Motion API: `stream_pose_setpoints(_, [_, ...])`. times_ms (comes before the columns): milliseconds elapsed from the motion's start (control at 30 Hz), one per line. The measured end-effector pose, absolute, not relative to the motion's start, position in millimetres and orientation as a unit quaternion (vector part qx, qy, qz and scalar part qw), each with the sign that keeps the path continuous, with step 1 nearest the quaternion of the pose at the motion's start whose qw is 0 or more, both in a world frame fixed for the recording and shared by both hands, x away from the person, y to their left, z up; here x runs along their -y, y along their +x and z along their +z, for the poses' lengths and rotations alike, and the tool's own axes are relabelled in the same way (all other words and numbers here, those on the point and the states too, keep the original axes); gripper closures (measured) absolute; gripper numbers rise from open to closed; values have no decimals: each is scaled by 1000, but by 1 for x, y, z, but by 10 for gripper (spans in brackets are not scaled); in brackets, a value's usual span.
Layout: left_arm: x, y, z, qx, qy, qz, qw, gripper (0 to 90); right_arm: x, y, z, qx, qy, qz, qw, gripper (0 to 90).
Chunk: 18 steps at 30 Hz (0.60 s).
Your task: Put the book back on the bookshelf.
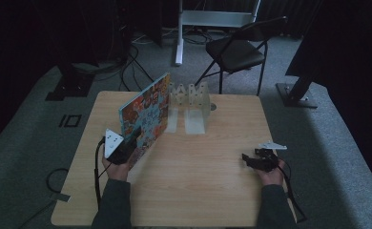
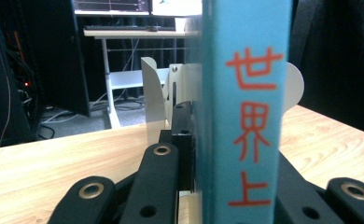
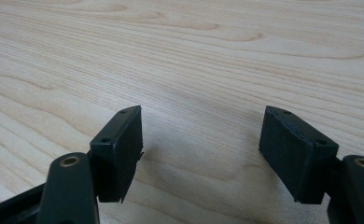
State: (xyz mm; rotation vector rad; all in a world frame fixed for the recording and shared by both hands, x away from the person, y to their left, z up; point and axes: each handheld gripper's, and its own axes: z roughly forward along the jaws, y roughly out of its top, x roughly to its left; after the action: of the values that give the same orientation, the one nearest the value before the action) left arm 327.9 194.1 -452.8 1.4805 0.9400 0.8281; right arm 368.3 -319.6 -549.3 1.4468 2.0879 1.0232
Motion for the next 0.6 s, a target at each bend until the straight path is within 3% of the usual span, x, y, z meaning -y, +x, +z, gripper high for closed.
stream_pose_setpoints(600, [-186, 339, -449, -399, 628, 358, 565, 806, 320, 368, -549, -747, 518, 367, 198, 299])
